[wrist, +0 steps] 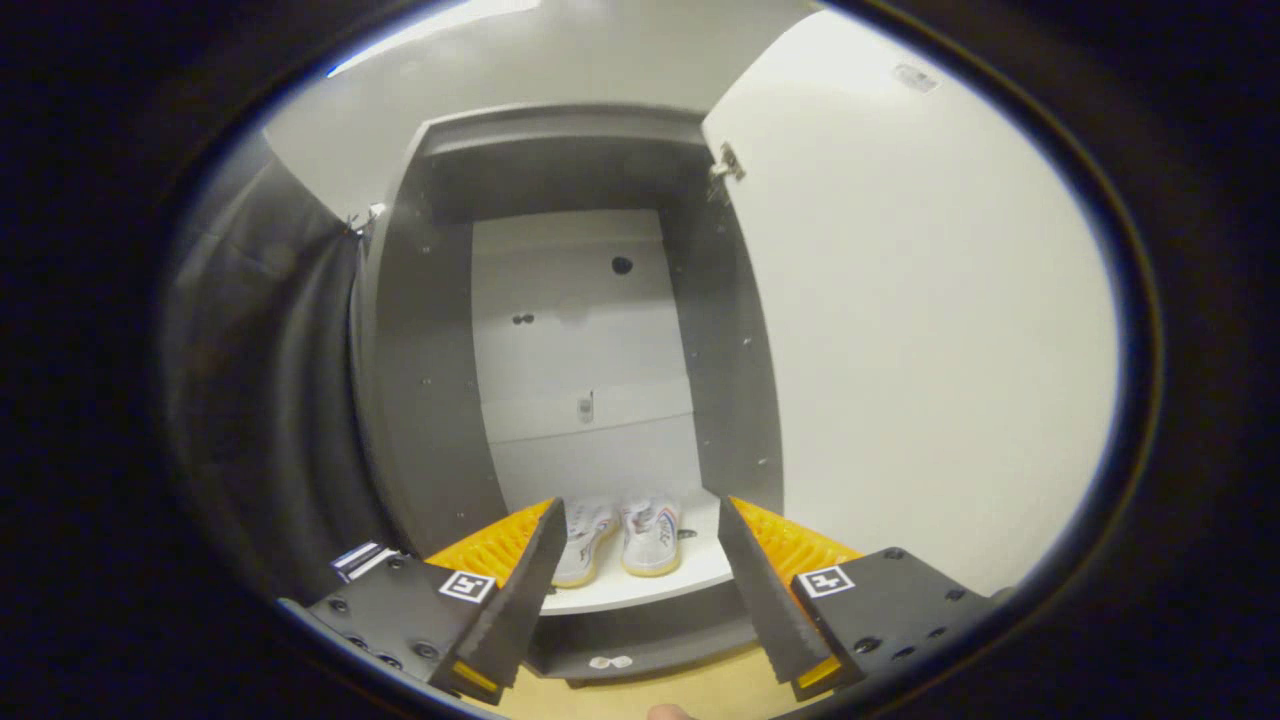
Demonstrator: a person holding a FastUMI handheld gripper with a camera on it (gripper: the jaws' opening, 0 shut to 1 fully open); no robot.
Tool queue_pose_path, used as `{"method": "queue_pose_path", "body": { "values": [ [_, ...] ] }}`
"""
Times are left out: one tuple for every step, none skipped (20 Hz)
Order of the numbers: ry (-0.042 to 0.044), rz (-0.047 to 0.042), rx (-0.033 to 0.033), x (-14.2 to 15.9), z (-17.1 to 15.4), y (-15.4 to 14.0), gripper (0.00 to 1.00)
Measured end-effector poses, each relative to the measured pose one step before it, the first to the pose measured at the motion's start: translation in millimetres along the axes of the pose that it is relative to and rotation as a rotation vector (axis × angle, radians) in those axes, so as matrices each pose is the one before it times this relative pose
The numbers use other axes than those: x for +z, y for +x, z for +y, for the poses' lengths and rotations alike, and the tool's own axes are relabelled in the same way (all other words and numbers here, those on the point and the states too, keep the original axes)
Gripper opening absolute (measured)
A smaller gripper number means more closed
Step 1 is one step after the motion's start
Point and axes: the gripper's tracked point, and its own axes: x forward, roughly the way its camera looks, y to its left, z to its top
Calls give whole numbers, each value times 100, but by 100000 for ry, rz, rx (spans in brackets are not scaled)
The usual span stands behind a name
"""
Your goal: Open the shoe cabinet door, grab the shoes and put them into the shoe cabinet, then close the shoe cabinet door.
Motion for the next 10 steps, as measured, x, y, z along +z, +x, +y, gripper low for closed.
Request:
{"method": "queue_pose_path", "body": {
  "values": [
    [-837,-2157,-1422,864,-915,-957,94],
    [-817,-1969,-1703,666,-1051,-979,94],
    [-733,-2073,-1711,734,-1089,-1193,94],
    [-622,-1966,-1665,897,-1310,-1185,94],
    [-720,-1968,-1462,798,-1219,-1180,94],
    [-801,-1982,-1195,951,-1127,-1032,94],
    [-1106,-1886,-1418,855,-1394,-1146,94],
    [-1260,-1683,-1546,719,-1596,-1122,94],
    [-1350,-1173,-1624,569,-1537,-1084,94],
    [-1215,-521,-1467,438,-1706,-1077,94]
  ]
}}
